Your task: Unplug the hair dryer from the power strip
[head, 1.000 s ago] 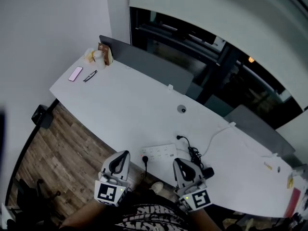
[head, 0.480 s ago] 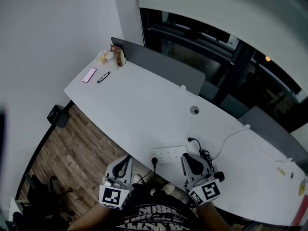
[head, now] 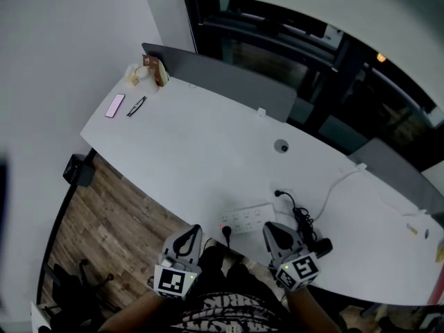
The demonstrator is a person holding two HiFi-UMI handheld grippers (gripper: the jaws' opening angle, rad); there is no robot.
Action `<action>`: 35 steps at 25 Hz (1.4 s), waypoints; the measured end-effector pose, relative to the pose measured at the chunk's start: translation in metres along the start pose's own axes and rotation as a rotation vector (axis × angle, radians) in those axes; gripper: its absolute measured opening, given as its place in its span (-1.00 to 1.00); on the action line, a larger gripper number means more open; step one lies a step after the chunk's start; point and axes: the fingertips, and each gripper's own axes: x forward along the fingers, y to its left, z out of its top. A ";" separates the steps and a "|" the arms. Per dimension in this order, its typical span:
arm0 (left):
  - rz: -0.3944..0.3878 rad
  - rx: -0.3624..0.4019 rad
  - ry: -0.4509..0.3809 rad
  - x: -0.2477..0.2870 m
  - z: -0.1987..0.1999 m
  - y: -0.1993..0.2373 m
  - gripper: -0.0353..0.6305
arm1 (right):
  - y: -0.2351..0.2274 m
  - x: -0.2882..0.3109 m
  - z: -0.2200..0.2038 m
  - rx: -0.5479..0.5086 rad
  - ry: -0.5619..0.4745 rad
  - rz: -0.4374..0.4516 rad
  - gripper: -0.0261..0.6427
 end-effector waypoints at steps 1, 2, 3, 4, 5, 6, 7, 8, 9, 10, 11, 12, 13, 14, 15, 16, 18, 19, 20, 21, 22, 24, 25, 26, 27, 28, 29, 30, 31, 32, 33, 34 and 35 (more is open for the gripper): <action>-0.035 -0.001 0.024 0.008 -0.007 -0.002 -0.81 | -0.006 0.003 -0.001 0.005 0.001 -0.024 -0.82; -0.078 0.004 0.063 0.018 -0.018 -0.006 -0.81 | -0.012 0.005 -0.002 0.006 0.001 -0.049 -0.82; -0.128 0.010 0.122 0.030 -0.033 -0.013 -0.81 | -0.020 0.007 -0.003 0.004 0.002 -0.075 -0.82; -0.179 0.010 0.196 0.041 -0.051 -0.020 -0.81 | -0.028 0.009 -0.005 0.002 0.005 -0.100 -0.82; -0.225 0.004 0.271 0.052 -0.068 -0.028 -0.81 | -0.036 0.011 -0.008 0.002 0.011 -0.123 -0.82; -0.265 -0.005 0.331 0.063 -0.083 -0.035 -0.81 | -0.045 0.014 -0.013 0.007 0.021 -0.145 -0.82; -0.300 -0.012 0.371 0.072 -0.094 -0.040 -0.81 | -0.054 0.017 -0.020 0.017 0.033 -0.167 -0.81; -0.333 -0.016 0.396 0.082 -0.104 -0.044 -0.81 | -0.064 0.020 -0.029 0.034 0.047 -0.189 -0.81; -0.363 -0.014 0.414 0.092 -0.113 -0.048 -0.81 | -0.075 0.022 -0.039 0.058 0.063 -0.215 -0.81; -0.389 -0.007 0.433 0.100 -0.124 -0.052 -0.81 | -0.087 0.024 -0.048 0.090 0.077 -0.246 -0.81; -0.412 0.003 0.454 0.108 -0.135 -0.056 -0.81 | -0.099 0.024 -0.057 0.131 0.088 -0.278 -0.81; -0.432 0.014 0.475 0.115 -0.148 -0.061 -0.81 | -0.111 0.024 -0.066 0.177 0.096 -0.307 -0.81; -0.451 0.028 0.494 0.121 -0.159 -0.066 -0.81 | -0.122 0.024 -0.075 0.225 0.103 -0.333 -0.81; -0.467 0.044 0.509 0.125 -0.167 -0.070 -0.81 | -0.132 0.025 -0.082 0.272 0.108 -0.354 -0.81; -0.482 0.064 0.520 0.128 -0.174 -0.073 -0.81 | -0.140 0.028 -0.089 0.319 0.109 -0.372 -0.81; -0.496 0.082 0.528 0.130 -0.180 -0.075 -0.81 | -0.147 0.031 -0.094 0.372 0.106 -0.386 -0.77; -0.530 0.102 0.543 0.131 -0.189 -0.079 -0.81 | -0.157 0.041 -0.103 0.494 0.094 -0.407 -0.43; -0.553 0.106 0.552 0.131 -0.193 -0.082 -0.81 | -0.163 0.045 -0.107 0.553 0.085 -0.425 -0.40; -0.578 0.114 0.563 0.130 -0.197 -0.086 -0.81 | -0.170 0.049 -0.109 0.612 0.069 -0.448 -0.40; -0.599 0.128 0.575 0.128 -0.202 -0.090 -0.81 | -0.177 0.052 -0.112 0.673 0.044 -0.469 -0.39; -0.616 0.151 0.587 0.127 -0.206 -0.094 -0.81 | -0.186 0.054 -0.115 0.737 0.010 -0.488 -0.38; -0.637 0.202 0.607 0.124 -0.216 -0.098 -0.81 | -0.202 0.057 -0.120 0.845 -0.063 -0.517 -0.37; -0.644 0.218 0.611 0.123 -0.219 -0.100 -0.81 | -0.209 0.059 -0.121 0.872 -0.097 -0.526 -0.36; -0.652 0.222 0.611 0.122 -0.221 -0.102 -0.81 | -0.215 0.060 -0.120 0.886 -0.125 -0.533 -0.36; -0.660 0.218 0.611 0.121 -0.222 -0.105 -0.81 | -0.221 0.061 -0.119 0.898 -0.151 -0.540 -0.34; -0.668 0.212 0.611 0.122 -0.222 -0.107 -0.81 | -0.227 0.060 -0.118 0.914 -0.176 -0.548 -0.34; -0.675 0.206 0.609 0.122 -0.223 -0.109 -0.81 | -0.233 0.060 -0.119 0.930 -0.195 -0.559 -0.34; -0.682 0.203 0.607 0.123 -0.223 -0.109 -0.81 | -0.237 0.060 -0.120 0.946 -0.204 -0.575 -0.34; -0.689 0.202 0.606 0.122 -0.224 -0.110 -0.81 | -0.240 0.059 -0.122 0.960 -0.205 -0.597 -0.34; -0.696 0.200 0.605 0.122 -0.224 -0.110 -0.81 | -0.243 0.058 -0.125 0.973 -0.203 -0.625 -0.35; -0.704 0.194 0.604 0.122 -0.224 -0.109 -0.81 | -0.246 0.057 -0.128 0.984 -0.204 -0.651 -0.40; -0.710 0.186 0.602 0.121 -0.224 -0.110 -0.81 | -0.249 0.056 -0.130 0.991 -0.208 -0.665 -0.54; -0.715 0.178 0.600 0.121 -0.224 -0.110 -0.81 | -0.250 0.054 -0.130 0.992 -0.216 -0.663 -0.71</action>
